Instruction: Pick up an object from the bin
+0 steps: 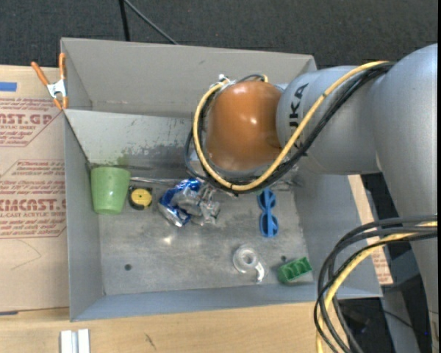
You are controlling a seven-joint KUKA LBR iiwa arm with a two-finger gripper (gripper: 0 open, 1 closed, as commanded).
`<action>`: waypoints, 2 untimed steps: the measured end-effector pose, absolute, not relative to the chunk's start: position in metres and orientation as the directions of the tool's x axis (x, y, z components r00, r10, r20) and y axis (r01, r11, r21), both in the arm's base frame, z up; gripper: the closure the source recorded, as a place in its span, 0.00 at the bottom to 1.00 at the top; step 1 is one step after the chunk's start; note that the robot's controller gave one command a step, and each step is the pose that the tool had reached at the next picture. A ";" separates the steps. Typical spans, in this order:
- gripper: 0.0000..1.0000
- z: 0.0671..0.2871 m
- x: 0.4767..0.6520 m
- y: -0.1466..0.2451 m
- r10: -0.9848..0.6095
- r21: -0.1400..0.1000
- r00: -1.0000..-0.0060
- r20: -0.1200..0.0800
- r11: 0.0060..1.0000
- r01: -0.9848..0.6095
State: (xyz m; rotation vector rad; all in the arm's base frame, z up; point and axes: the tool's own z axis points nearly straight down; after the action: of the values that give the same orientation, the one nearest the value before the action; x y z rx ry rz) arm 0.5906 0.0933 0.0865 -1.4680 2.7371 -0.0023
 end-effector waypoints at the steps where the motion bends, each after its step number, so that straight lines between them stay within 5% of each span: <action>1: 1.00 0.116 0.535 0.109 -0.831 0.001 -0.556 -0.004 0.556 -0.831; 2: 1.00 0.202 0.536 0.088 -0.997 -0.004 0.075 -0.003 -0.075 -0.997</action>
Offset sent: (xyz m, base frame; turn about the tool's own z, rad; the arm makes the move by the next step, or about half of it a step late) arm -0.0542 0.0119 0.0270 0.0055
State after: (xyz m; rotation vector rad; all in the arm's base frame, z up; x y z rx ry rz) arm 0.5357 0.0884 0.2018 -2.2996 2.1341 -0.0010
